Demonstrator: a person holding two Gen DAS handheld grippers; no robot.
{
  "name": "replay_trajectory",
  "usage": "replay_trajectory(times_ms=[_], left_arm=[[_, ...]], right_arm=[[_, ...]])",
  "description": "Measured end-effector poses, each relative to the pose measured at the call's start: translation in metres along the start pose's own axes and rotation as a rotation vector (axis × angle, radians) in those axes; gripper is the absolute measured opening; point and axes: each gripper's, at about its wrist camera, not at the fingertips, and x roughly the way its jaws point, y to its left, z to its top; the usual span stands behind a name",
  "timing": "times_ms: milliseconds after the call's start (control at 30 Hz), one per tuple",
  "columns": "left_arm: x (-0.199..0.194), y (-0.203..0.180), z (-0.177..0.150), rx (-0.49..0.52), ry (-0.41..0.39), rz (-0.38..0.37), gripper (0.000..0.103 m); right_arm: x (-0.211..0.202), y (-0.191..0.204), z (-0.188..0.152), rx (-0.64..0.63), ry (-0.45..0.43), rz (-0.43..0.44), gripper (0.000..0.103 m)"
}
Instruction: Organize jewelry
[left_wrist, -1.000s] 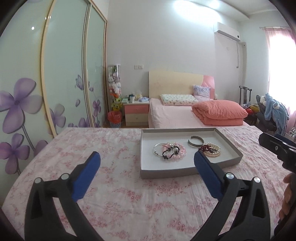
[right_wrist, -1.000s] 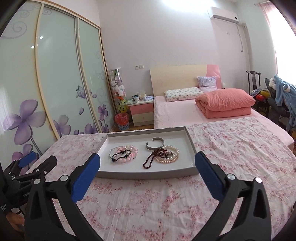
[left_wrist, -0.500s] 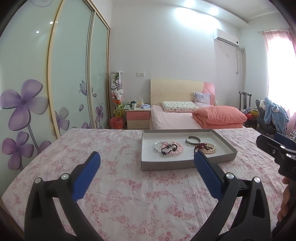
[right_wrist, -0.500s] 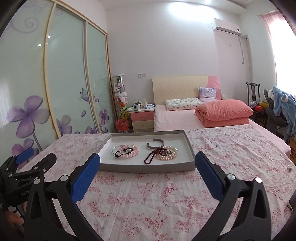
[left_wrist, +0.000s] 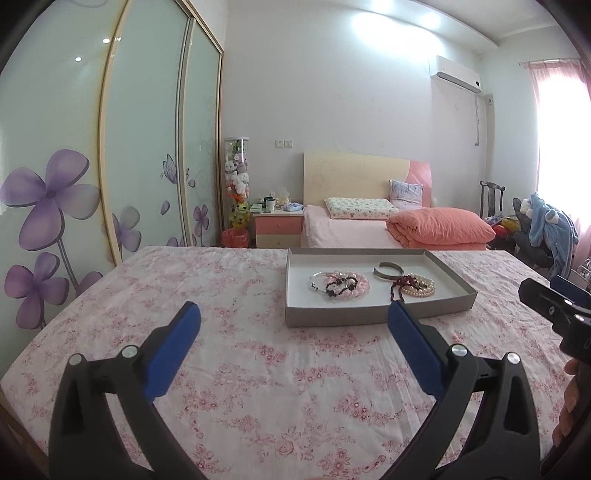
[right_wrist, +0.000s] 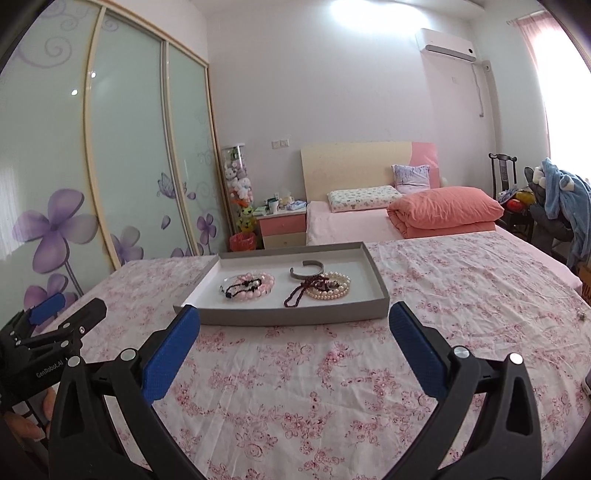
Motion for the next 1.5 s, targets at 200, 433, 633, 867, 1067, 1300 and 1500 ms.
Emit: replay_trajectory(times_ms=[200, 433, 633, 867, 1067, 1300, 1500], left_arm=[[-0.0016, -0.0016, 0.001, 0.005, -0.006, 0.0, 0.099], [-0.0001, -0.0029, 0.0007, 0.011, 0.006, -0.001, 0.099], [0.0015, -0.0037, 0.0017, 0.013, 0.008, 0.002, 0.099], [0.0021, -0.0038, 0.0013, 0.015, 0.009, 0.001, 0.099], [0.0031, -0.0042, 0.0014, 0.017, 0.011, 0.001, 0.099], [0.0035, -0.0051, 0.0014, 0.02, 0.013, -0.001, 0.099], [0.0035, -0.0059, 0.0007, 0.022, 0.015, -0.001, 0.099]], right_arm=[[0.0005, 0.0011, 0.0001, 0.0, 0.001, 0.002, 0.101], [0.0013, 0.0016, -0.0006, -0.001, 0.008, 0.005, 0.101], [0.0013, 0.0016, -0.0009, 0.001, 0.009, 0.005, 0.101], [0.0014, 0.0015, -0.0006, 0.001, 0.011, 0.005, 0.101], [0.0016, 0.0017, -0.0006, 0.001, 0.011, 0.005, 0.101], [0.0021, 0.0018, -0.001, 0.004, 0.012, 0.006, 0.101], [0.0026, 0.0022, -0.0028, 0.007, 0.014, 0.006, 0.101]])
